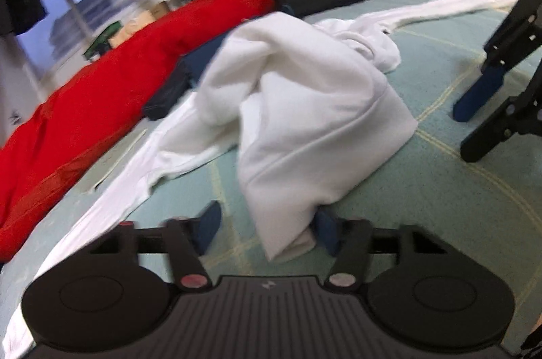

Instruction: Fold clothes

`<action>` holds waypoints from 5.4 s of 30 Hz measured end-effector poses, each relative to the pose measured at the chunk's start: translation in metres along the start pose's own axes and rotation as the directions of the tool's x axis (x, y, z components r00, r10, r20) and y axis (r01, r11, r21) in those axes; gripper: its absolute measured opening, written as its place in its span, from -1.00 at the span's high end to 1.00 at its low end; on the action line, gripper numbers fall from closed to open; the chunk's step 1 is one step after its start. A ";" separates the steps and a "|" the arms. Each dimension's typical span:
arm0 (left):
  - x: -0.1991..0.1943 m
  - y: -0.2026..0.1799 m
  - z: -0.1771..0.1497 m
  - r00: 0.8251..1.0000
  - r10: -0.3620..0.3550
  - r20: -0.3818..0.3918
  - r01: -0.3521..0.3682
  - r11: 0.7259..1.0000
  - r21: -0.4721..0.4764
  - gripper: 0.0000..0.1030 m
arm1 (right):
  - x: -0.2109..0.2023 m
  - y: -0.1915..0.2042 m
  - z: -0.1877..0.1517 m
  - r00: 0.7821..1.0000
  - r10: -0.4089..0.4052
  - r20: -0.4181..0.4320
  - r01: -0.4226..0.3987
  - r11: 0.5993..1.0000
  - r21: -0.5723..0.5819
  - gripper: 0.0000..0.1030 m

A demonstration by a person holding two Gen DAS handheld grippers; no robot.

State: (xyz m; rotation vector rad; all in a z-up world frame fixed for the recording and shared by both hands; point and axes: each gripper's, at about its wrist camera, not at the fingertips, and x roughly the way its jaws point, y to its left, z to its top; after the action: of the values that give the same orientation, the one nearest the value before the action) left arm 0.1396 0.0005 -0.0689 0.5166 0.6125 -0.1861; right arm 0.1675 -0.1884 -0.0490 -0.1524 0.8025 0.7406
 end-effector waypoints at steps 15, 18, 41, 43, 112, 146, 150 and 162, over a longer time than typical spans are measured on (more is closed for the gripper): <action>-0.024 0.067 -0.030 0.991 0.093 -0.097 -0.115 0.961 -0.252 0.87 | 0.025 -0.047 0.038 0.998 -0.010 0.066 0.007 0.999 0.051 0.01; -0.018 0.067 -0.039 0.989 0.085 -0.121 -0.114 0.959 -0.260 0.87 | 0.049 -0.052 0.053 0.998 -0.021 0.059 0.020 0.999 0.026 -0.01; -0.122 0.063 -0.026 0.990 0.138 0.040 -0.128 0.974 -0.188 0.89 | -0.092 -0.014 0.008 0.990 0.058 0.129 -0.064 0.997 0.047 0.81; -0.138 0.056 -0.026 0.990 0.128 0.056 -0.117 0.979 -0.168 0.89 | -0.106 -0.011 -0.002 0.989 0.046 0.139 -0.055 0.997 0.060 0.81; 0.054 0.154 -0.048 0.856 -0.496 0.148 0.388 0.425 -0.818 0.31 | 0.026 0.030 0.075 0.999 0.024 0.033 -0.020 0.994 -0.108 -0.42; 0.063 0.237 -0.040 0.931 -0.347 0.114 0.264 0.422 -0.867 0.55 | 0.014 -0.026 0.053 0.993 -0.057 0.103 0.042 0.990 0.138 -0.43; 0.103 0.238 -0.033 0.910 -0.391 0.140 0.281 0.333 -0.900 0.48 | 0.002 -0.037 0.050 0.989 -0.093 0.114 0.073 0.983 0.170 -0.45; 0.119 0.234 -0.020 0.946 -0.312 0.085 0.203 0.369 -0.907 0.87 | -0.005 -0.058 0.040 0.983 -0.148 0.105 0.119 0.963 0.241 -0.46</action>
State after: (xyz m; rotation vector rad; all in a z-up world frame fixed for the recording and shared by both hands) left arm 0.2992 0.2098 -0.0583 -0.6904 0.7968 -0.0922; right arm 0.2272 -0.2188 -0.0264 0.0512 0.7483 0.5178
